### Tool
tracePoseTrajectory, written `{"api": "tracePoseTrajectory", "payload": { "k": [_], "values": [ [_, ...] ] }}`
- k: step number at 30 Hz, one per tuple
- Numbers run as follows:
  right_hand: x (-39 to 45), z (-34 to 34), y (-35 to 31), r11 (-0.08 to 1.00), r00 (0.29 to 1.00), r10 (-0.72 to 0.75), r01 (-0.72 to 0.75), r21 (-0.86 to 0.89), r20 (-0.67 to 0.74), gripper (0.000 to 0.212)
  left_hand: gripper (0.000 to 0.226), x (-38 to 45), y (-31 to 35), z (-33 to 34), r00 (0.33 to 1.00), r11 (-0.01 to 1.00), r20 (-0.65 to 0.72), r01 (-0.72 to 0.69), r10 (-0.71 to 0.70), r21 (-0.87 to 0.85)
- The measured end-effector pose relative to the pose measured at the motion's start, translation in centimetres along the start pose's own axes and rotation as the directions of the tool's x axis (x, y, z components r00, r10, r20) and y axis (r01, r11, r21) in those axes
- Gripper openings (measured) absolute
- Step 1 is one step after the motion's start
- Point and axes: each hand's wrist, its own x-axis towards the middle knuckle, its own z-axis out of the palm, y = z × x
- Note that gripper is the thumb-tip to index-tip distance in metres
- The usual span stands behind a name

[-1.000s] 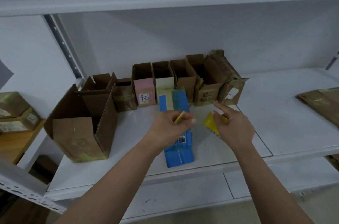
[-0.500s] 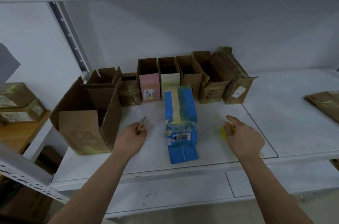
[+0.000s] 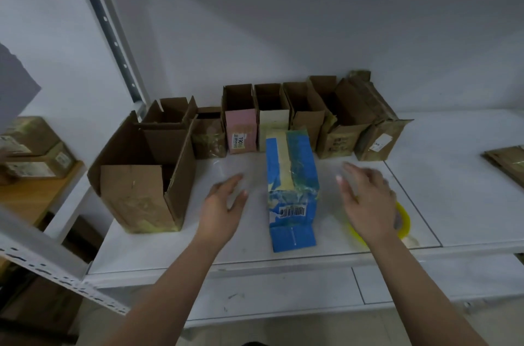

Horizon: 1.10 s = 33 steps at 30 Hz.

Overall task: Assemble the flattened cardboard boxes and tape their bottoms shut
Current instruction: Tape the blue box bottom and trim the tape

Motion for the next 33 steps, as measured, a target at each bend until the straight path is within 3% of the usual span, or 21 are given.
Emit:
{"api": "tracePoseTrajectory", "payload": {
  "k": [3, 6, 8, 11, 14, 18, 21, 23, 25, 29, 33],
  "values": [
    [0.8, -0.4, -3.0, 0.960, 0.958, -0.252, 0.229, 0.161, 0.141, 0.062, 0.045, 0.3, 3.6, 0.5, 0.989, 0.974, 0.098, -0.092, 0.114, -0.205],
    [0.7, 0.5, -3.4, 0.963, 0.907, -0.262, 0.225, 0.148, 0.328, 0.072, 0.051, 0.2, 4.2, 1.7, 0.981, 0.973, 0.140, -0.107, 0.137, -0.203],
    [0.5, 1.1, -2.7, 0.958, 0.891, -0.281, 0.239, 0.159, 0.356, 0.074, 0.052, -0.2, 3.9, 2.4, 0.984, 0.976, 0.131, -0.095, 0.122, -0.195],
    [0.6, 1.9, -1.5, 0.947, 0.897, -0.317, 0.281, 0.153, 0.309, 0.071, 0.055, -0.4, 3.4, 3.3, 0.990, 0.983, 0.102, -0.075, 0.093, -0.170],
    [0.3, 3.1, -1.1, 0.911, 0.902, -0.411, 0.398, 0.112, 0.137, 0.064, 0.050, -0.6, 3.3, 4.0, 0.993, 0.987, 0.028, -0.107, 0.111, -0.117],
    [-0.2, 4.4, -1.4, 0.875, 0.873, -0.484, 0.484, -0.022, -0.052, 0.057, 0.041, -0.7, 3.1, 4.8, 0.966, 0.968, -0.065, -0.248, 0.250, 0.025],
    [-0.4, 4.6, -1.5, 0.879, 0.877, -0.477, 0.473, -0.070, -0.064, 0.056, 0.049, -0.9, 2.9, 4.7, 0.962, 0.966, -0.092, -0.252, 0.257, 0.064],
    [-0.4, 4.5, -1.7, 0.883, 0.882, -0.468, 0.464, -0.069, -0.056, 0.055, 0.064, -1.6, 2.6, 4.4, 0.990, 0.990, -0.052, -0.132, 0.134, 0.042],
    [-0.4, 4.4, -1.7, 0.888, 0.887, -0.459, 0.456, -0.057, -0.058, 0.053, 0.067, -2.5, 2.2, 4.3, 0.995, 0.999, -0.096, -0.021, 0.025, 0.047],
    [-0.6, 4.3, -1.8, 0.886, 0.885, -0.461, 0.457, -0.076, -0.062, 0.051, 0.017, -3.1, 2.0, 4.6, 0.980, 0.986, -0.180, -0.059, 0.087, 0.154],
    [-0.5, 4.3, -1.9, 0.885, 0.883, -0.463, 0.457, -0.089, -0.080, 0.053, 0.020, -3.0, 2.4, 4.8, 0.977, 0.971, -0.176, -0.080, 0.122, 0.227]
  ]
}}
